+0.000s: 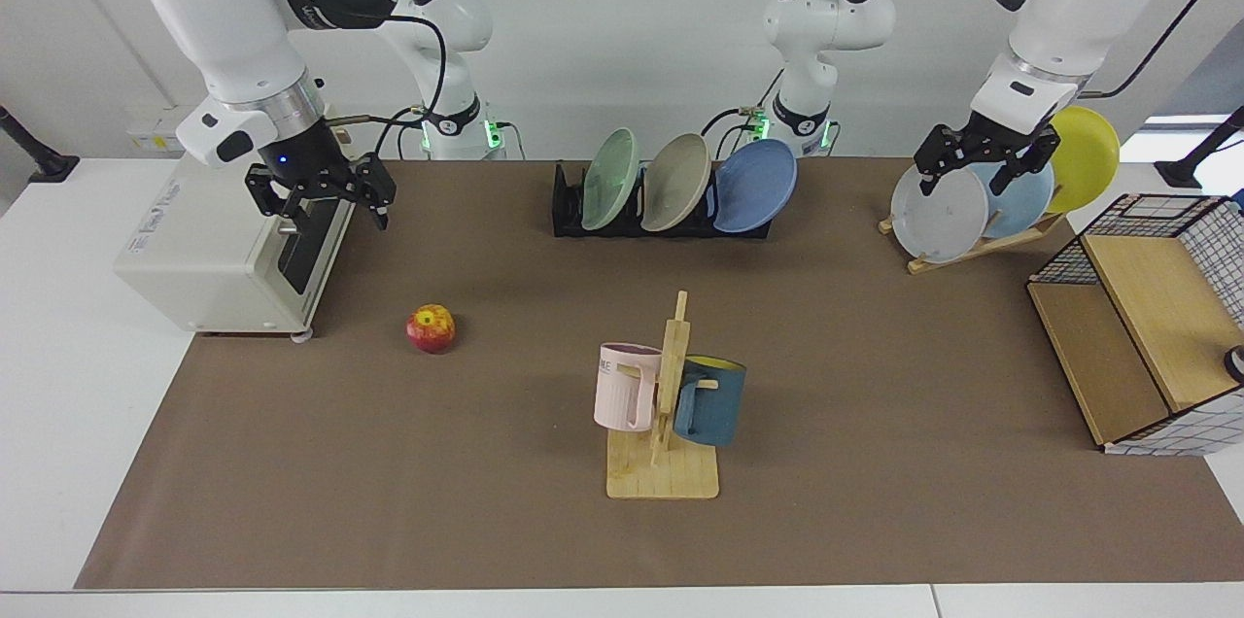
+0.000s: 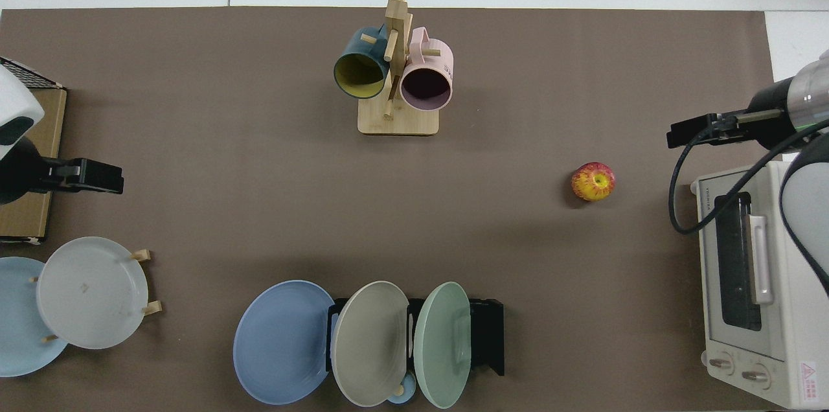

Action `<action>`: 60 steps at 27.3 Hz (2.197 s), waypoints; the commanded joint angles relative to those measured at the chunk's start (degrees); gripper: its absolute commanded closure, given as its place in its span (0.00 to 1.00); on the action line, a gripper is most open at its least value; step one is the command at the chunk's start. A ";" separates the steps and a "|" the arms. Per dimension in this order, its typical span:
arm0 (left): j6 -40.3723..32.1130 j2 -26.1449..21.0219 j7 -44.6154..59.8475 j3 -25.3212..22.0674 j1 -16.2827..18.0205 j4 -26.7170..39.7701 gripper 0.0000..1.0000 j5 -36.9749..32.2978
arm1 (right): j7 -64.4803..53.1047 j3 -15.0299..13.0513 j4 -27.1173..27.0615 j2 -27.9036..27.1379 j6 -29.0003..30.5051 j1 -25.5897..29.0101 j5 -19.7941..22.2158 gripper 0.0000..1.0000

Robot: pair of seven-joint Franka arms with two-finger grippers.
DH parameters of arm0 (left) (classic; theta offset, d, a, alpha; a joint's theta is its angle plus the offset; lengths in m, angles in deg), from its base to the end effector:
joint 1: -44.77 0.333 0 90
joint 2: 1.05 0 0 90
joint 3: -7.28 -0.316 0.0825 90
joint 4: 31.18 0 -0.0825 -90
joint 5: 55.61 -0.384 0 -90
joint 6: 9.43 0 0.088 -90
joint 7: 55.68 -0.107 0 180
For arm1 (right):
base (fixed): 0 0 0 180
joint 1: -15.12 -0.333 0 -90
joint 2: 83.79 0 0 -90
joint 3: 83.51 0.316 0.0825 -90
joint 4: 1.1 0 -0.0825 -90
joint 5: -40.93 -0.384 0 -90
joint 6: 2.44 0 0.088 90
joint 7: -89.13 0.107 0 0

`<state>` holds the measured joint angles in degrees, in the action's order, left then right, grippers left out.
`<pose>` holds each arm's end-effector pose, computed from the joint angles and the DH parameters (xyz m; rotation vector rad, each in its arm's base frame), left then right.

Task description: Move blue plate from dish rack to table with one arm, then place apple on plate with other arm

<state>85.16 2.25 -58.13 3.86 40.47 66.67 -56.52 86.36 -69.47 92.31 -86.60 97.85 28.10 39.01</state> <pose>0.5416 -0.0059 0.5980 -3.1278 0.0931 -0.0007 0.5835 0.0106 0.5854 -3.0941 -0.0949 -0.1133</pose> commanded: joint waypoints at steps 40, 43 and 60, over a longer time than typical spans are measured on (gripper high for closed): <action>4.36 17.59 19.40 15.27 -1.86 17.42 0.00 -19.03 | 0.23 0.90 1.16 0.71 1.32 1.25 -1.07 0.00; 8.49 27.60 25.37 19.84 -1.68 29.37 0.00 -19.04 | 0.23 0.90 1.16 0.71 1.32 1.16 -1.07 0.00; 12.28 35.02 47.89 32.43 -1.86 47.26 0.00 -13.16 | 0.23 0.90 1.16 0.71 1.40 1.25 -1.07 0.00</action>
<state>98.07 37.60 -11.69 36.55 38.63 112.89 -72.98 86.36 -69.46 92.31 -86.60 97.85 28.10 39.01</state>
